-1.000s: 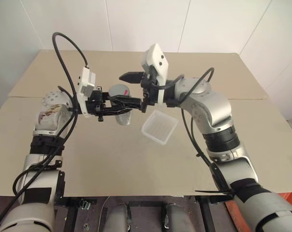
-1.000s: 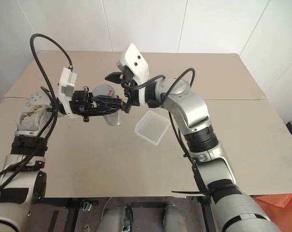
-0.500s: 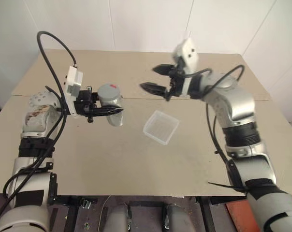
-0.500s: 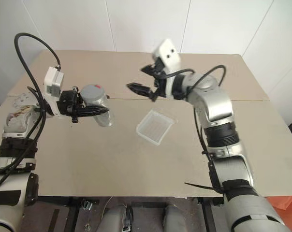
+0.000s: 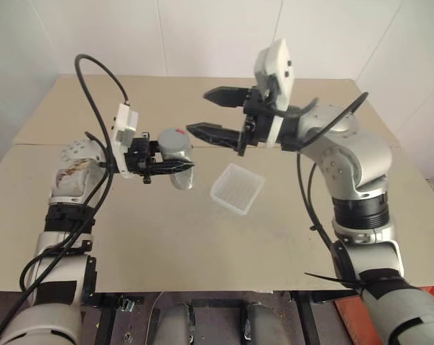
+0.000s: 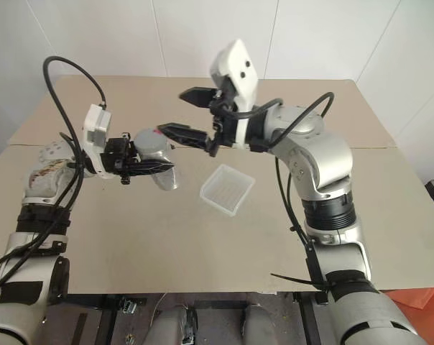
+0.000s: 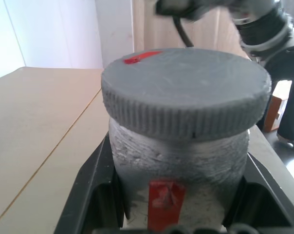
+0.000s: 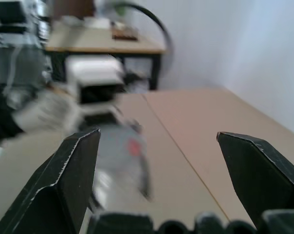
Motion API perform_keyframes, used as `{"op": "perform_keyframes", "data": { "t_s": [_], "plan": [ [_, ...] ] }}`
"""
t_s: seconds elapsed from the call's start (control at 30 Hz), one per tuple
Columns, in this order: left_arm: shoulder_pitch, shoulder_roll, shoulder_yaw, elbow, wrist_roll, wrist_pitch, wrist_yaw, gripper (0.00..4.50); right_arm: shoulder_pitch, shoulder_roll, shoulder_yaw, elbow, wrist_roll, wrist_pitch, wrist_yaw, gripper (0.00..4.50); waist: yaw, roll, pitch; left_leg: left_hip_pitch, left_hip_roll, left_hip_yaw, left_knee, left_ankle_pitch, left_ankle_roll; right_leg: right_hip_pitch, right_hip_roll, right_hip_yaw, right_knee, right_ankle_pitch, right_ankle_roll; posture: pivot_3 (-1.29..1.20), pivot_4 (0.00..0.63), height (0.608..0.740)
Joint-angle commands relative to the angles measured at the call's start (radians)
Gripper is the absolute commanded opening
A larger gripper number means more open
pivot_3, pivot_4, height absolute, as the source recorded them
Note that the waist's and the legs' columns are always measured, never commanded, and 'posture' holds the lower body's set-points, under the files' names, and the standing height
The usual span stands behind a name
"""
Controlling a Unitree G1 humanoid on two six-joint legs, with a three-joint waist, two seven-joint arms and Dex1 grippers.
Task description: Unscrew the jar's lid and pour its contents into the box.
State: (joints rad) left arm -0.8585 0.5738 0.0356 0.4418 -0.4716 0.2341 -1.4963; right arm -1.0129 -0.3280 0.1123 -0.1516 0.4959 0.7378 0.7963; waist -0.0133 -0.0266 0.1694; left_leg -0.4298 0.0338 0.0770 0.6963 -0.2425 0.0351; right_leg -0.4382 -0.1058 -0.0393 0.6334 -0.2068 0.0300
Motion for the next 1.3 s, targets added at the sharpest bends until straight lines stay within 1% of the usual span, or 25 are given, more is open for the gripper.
{"op": "perform_keyframes", "data": {
  "t_s": [0.03,0.17,0.43,0.97,1.13,1.3],
  "plan": [
    [-0.045,-0.013,0.003,0.009,0.005,-0.027,-0.003,1.99,-0.028,0.035,0.033,-0.027,-0.018,0.009,-0.046,4.44,0.000,0.000,0.000,0.000,0.000,0.000,0.000,0.000,0.000,0.000,0.000,0.000,0.000,0.000,0.000,0.00,0.150,0.740],
    [-0.056,-0.021,0.000,0.024,0.008,-0.037,-0.009,1.99,-0.050,0.073,0.090,0.020,-0.085,-0.012,-0.090,4.44,-0.001,0.000,0.000,0.000,0.000,0.000,0.000,0.000,0.000,0.000,0.000,0.000,0.000,0.000,0.000,0.00,0.150,0.740],
    [-0.045,-0.006,0.009,0.009,0.004,-0.033,-0.012,1.99,-0.058,0.096,0.092,0.096,-0.141,-0.043,-0.106,4.44,-0.001,0.000,0.000,0.000,0.000,0.000,0.000,0.000,0.000,0.000,0.000,0.000,0.000,0.000,0.000,0.00,0.150,0.740],
    [-0.006,0.054,0.024,-0.040,-0.019,-0.010,-0.020,1.99,0.004,-0.037,0.019,0.063,-0.114,-0.027,-0.067,4.44,-0.001,0.000,0.000,0.000,0.000,0.000,0.000,0.000,0.000,0.000,0.000,0.000,-0.001,0.000,0.000,0.00,0.150,0.740],
    [-0.003,0.057,0.025,-0.044,-0.020,-0.006,-0.020,1.99,0.027,-0.067,0.018,0.039,-0.096,-0.029,-0.053,4.44,0.003,0.000,0.000,0.000,0.000,0.000,0.000,0.000,0.000,0.000,0.000,0.000,-0.001,0.000,0.000,0.00,0.150,0.740],
    [-0.001,0.057,0.028,-0.047,-0.018,-0.006,-0.019,1.99,0.043,-0.086,0.006,0.020,-0.090,-0.030,-0.041,4.44,-0.004,0.000,0.000,0.000,0.000,0.000,0.000,0.000,0.000,0.000,0.000,0.000,-0.001,0.000,0.000,0.00,0.150,0.740]
  ]
}}
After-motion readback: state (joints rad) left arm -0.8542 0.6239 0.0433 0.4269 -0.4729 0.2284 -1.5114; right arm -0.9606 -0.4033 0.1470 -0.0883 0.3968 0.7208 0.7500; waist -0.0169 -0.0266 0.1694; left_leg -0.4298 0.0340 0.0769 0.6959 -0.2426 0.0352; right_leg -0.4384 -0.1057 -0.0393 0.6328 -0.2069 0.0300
